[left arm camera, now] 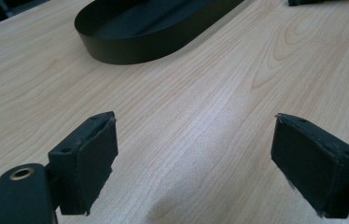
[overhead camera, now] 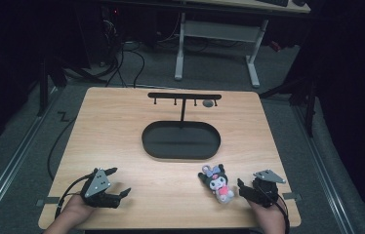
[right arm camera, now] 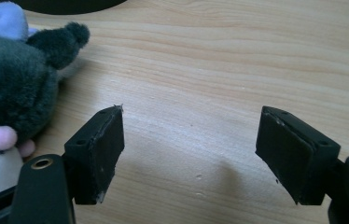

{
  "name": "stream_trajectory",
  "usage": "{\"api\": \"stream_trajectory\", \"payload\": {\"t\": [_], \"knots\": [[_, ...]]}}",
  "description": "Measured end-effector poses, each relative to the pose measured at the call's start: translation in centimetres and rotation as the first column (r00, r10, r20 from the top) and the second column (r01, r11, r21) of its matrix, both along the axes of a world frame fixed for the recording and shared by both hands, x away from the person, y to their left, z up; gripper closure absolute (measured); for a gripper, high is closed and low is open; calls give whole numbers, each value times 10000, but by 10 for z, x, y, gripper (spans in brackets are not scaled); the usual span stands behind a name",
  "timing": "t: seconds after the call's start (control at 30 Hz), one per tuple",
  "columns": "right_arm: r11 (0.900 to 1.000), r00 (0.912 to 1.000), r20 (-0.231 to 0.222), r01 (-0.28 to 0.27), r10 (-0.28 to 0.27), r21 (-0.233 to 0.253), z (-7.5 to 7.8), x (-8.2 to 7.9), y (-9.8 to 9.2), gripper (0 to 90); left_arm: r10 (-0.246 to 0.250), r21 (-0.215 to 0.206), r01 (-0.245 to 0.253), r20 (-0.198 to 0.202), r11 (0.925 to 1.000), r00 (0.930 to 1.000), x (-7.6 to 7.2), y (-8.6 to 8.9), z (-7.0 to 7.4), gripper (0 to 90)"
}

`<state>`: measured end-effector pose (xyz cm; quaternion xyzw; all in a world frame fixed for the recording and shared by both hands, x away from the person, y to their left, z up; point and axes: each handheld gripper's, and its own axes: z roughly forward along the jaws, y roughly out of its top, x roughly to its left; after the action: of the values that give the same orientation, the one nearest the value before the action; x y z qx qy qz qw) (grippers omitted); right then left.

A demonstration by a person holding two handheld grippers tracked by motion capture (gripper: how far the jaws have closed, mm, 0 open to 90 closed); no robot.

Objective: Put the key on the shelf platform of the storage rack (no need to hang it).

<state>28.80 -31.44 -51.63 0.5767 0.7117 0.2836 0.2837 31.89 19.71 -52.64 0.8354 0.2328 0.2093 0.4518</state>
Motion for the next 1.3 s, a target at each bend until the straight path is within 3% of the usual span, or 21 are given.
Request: {"api": "stream_trajectory", "payload": {"t": [0.13,0.4,0.57,0.73,1.0,1.3], "knots": [[9998,9991,-416,47,-38,212,2,2,4,246,-41,-7,41,50,10000,10000,-1,0,0,155],[9998,9980,-632,100,-88,196,9,6,12,249,30,-297,-26,150,9996,9999,-2,4,1,155],[9999,9965,-841,-17,4,-161,15,8,16,249,-18,-534,28,185,9986,9998,-3,6,1,155],[9996,9946,-1026,-185,165,-189,16,10,16,246,170,-960,-139,312,9953,9994,-4,11,1,155],[9960,9807,-1820,-802,718,-394,22,19,19,231,267,-1214,-205,502,9924,9984,-6,13,1,155],[9963,9658,-2479,-832,758,-197,35,29,17,238,159,-1156,-96,535,9932,9984,-7,13,0,154]]}}
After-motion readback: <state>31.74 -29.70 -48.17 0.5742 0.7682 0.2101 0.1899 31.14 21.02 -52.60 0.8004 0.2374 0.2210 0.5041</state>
